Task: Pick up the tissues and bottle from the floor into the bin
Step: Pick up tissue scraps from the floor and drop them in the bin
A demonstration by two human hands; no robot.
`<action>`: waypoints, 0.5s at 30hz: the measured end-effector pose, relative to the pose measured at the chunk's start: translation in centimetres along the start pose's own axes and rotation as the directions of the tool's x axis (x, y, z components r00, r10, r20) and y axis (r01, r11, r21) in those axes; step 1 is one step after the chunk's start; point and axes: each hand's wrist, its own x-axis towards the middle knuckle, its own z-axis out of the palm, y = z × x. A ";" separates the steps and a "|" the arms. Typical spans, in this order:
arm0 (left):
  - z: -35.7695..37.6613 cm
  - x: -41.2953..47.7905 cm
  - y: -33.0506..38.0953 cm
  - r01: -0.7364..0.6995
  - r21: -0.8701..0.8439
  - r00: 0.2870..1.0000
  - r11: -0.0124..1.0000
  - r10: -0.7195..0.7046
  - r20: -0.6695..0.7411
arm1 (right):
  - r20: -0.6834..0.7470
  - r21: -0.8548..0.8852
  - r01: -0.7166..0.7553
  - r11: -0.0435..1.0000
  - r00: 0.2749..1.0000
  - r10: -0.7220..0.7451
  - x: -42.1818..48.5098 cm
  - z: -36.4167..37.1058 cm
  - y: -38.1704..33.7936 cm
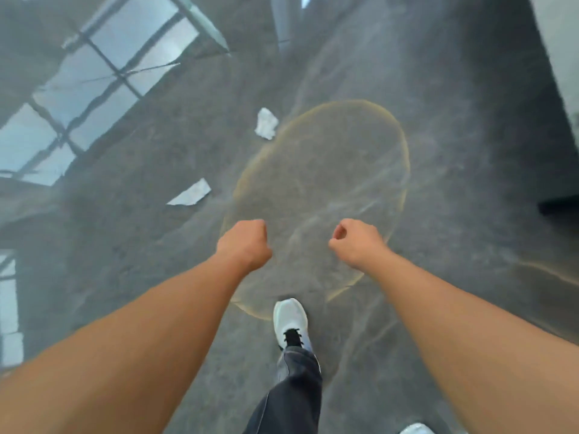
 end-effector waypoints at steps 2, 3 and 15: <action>-2.2 1.0 -4.2 0.070 -0.058 0.998 0.996 -0.070 -0.005 | 0.024 -0.025 0.063 0.998 0.998 -0.062 1.8 0.0 -5.6; -3.0 1.4 -6.0 0.092 -0.085 0.996 0.992 -0.093 -0.004 | 0.035 -0.045 0.097 0.994 0.995 -0.095 2.6 -0.1 -8.1; -6.7 13.5 -15.9 0.314 -0.345 0.943 0.885 -0.332 0.009 | 0.064 -0.326 0.206 0.923 0.979 -0.196 18.1 0.1 -23.7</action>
